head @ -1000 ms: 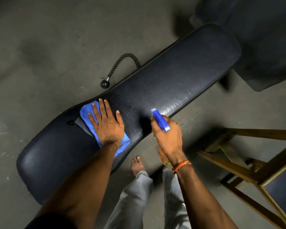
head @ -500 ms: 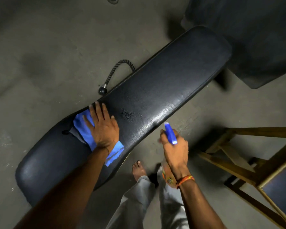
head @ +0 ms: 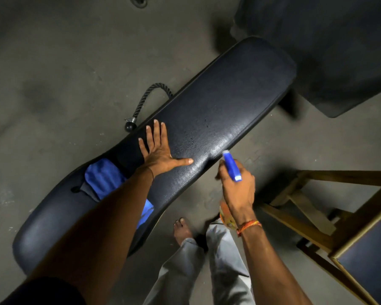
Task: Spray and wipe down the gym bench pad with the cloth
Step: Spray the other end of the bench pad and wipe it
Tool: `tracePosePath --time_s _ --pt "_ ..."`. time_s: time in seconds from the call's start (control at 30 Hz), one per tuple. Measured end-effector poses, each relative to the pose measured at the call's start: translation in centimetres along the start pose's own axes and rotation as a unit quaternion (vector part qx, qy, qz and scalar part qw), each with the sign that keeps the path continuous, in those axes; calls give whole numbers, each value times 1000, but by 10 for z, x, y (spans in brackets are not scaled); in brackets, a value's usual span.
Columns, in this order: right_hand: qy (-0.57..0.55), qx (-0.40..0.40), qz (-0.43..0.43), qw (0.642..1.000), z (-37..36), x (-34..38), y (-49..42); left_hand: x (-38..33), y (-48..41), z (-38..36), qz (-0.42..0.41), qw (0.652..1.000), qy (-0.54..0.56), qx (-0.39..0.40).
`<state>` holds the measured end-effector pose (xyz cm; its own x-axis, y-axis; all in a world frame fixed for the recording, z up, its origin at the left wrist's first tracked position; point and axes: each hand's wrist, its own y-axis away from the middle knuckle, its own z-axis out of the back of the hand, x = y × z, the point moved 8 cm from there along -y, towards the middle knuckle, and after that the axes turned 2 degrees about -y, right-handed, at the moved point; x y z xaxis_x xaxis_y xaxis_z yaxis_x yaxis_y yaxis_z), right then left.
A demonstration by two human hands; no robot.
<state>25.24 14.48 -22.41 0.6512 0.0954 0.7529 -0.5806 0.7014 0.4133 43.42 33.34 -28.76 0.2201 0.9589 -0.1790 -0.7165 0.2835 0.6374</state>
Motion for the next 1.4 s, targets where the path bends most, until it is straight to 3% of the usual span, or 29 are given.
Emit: tracePosePath --time_s 0.13,0.23,0.43,0.6,0.73,0.83,1.0,1.13,1.3,1.4 --pt "54 95 36 993 -24 10 7 -1 0 0 14 1000 -17 1" --pt "67 118 30 990 -30 13 9 -2 1 1 21 999 -24 4" --pt "44 73 -12 996 -9 -3 0 -2 1 3 24 999 -24 -1" --pt "33 -33 -34 998 26 -21 -12 -15 -1 17 51 999 11 -4" --pt "-1 -81 -68 994 43 -25 -35 -47 -19 34 25 1000 0 15" --pt "-22 -121 -77 989 54 -20 -50 -68 -37 44 65 995 72 9" --pt "-37 -144 -82 985 64 -6 -69 -82 -46 37 116 993 11 2" --pt "-34 -97 -25 994 55 13 -79 -82 -46 40 117 993 -9 -2" --pt "-1 33 8 999 22 33 -82 -88 -45 44 126 992 -26 0" --pt "8 27 4 1000 23 38 -88 -87 -45 45 125 992 -24 -6"
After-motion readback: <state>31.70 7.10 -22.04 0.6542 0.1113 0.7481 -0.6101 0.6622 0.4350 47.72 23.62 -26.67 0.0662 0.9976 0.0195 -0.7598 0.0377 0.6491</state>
